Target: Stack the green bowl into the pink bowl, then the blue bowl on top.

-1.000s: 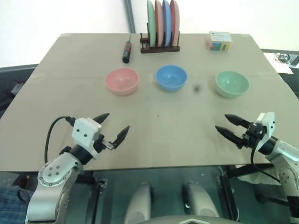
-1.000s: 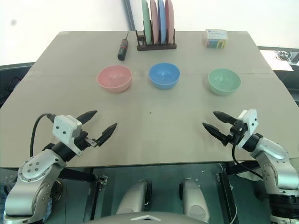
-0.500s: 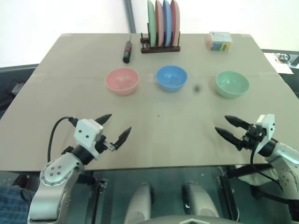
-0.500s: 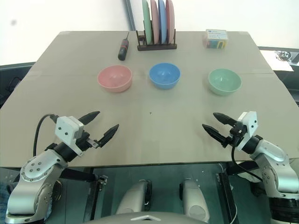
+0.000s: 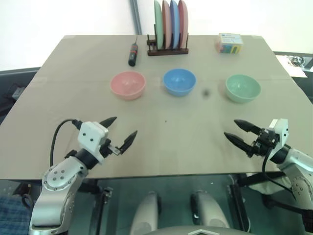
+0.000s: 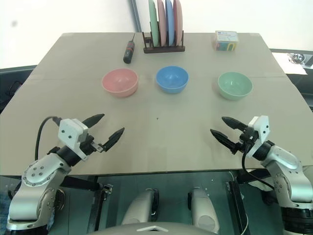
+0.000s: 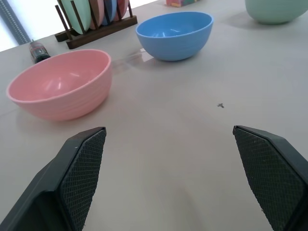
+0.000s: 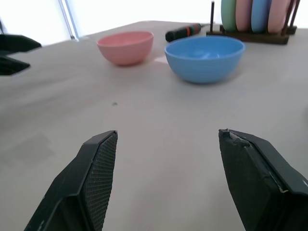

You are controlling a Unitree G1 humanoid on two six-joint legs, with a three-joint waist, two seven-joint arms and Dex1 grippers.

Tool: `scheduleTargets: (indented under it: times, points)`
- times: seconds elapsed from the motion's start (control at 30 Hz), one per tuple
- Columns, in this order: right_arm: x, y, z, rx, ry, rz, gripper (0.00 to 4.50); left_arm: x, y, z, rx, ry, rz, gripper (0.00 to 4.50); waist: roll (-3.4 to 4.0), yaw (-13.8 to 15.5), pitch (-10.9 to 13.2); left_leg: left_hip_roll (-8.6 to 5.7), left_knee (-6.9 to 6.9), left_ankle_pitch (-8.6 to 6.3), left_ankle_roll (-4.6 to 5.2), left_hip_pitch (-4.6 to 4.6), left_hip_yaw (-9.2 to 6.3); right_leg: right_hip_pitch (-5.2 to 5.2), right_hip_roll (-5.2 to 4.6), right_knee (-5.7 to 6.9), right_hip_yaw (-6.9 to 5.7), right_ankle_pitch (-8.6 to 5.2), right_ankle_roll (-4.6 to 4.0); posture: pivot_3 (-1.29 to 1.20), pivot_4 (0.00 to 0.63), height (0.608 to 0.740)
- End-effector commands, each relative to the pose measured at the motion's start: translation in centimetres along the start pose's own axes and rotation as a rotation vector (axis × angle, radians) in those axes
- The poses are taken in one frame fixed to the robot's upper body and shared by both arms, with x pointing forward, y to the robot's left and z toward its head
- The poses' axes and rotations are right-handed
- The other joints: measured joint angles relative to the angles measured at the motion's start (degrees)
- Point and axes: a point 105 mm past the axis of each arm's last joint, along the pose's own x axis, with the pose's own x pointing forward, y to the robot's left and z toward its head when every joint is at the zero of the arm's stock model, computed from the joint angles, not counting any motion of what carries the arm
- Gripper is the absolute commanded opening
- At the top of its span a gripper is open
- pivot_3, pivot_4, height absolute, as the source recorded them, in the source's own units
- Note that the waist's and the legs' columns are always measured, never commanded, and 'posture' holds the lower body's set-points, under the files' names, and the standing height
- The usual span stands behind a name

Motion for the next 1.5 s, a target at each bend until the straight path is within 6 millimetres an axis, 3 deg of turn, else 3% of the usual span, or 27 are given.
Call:
scheduleTargets:
  times: [0.03,0.33,0.5,0.83,0.97,1.23,1.37,1.5]
  points:
    - [0.9,1.2,2.7,-0.049,-0.102,0.056,3.57,0.6,0.6,0.9,0.028,-0.018,0.012,4.50,0.00,0.0,0.0,0.00,0.00,0.00,0.00,0.00,0.00,0.00,0.00,0.00,0.00,0.00,0.00,0.00,0.150,0.740]
    - [3.1,2.4,5.1,-0.066,-0.189,0.113,3.57,4.5,4.3,3.3,0.217,0.011,0.081,4.50,-0.01,0.2,0.0,-0.02,0.10,0.00,0.00,-0.03,-0.07,0.02,0.02,0.06,-0.06,0.12,0.21,0.00,0.150,0.740]
    - [3.4,2.5,5.4,-0.070,-0.198,0.122,3.57,7.3,6.4,3.1,0.329,0.093,0.081,4.50,-0.01,0.2,0.0,-0.03,0.10,0.00,0.00,-0.05,-0.08,0.01,0.02,0.05,-0.07,0.16,0.18,0.00,0.150,0.740]
    - [3.5,3.0,5.8,-0.083,-0.215,0.124,3.57,12.3,5.9,0.9,0.582,0.178,-0.124,4.50,-0.01,0.2,0.0,-0.04,0.09,0.00,0.00,-0.09,-0.09,0.00,0.02,0.05,-0.09,0.25,0.05,0.00,0.150,0.740]
    - [3.4,2.9,5.8,-0.102,-0.216,0.108,3.57,13.9,5.7,0.1,0.608,0.210,-0.204,4.50,-0.02,0.3,0.0,-0.05,0.10,0.00,0.00,-0.10,-0.08,0.00,0.01,0.04,-0.08,0.25,0.05,0.00,0.150,0.740]
    - [3.1,3.1,5.9,-0.109,-0.225,0.082,3.57,15.1,6.7,-2.9,0.629,0.385,-0.277,4.50,-0.04,0.2,0.0,-0.06,0.10,0.00,0.00,-0.11,-0.09,0.00,0.02,0.06,-0.09,0.24,0.07,0.00,0.150,0.740]
    - [3.0,2.9,5.9,-0.117,-0.222,0.071,3.57,15.5,6.4,-3.1,0.627,0.398,-0.312,4.50,-0.04,0.2,0.0,-0.07,0.13,0.00,0.00,-0.03,-0.08,0.03,0.01,0.15,-0.07,0.15,0.24,0.00,0.150,0.740]
    - [3.0,2.9,5.9,-0.117,-0.220,0.071,3.60,15.9,6.1,-2.4,0.595,0.375,-0.328,3.29,-0.03,0.2,-0.1,-0.07,0.28,0.00,0.01,-0.05,-0.09,0.07,0.01,0.18,-0.08,0.14,0.27,0.00,0.150,0.740]
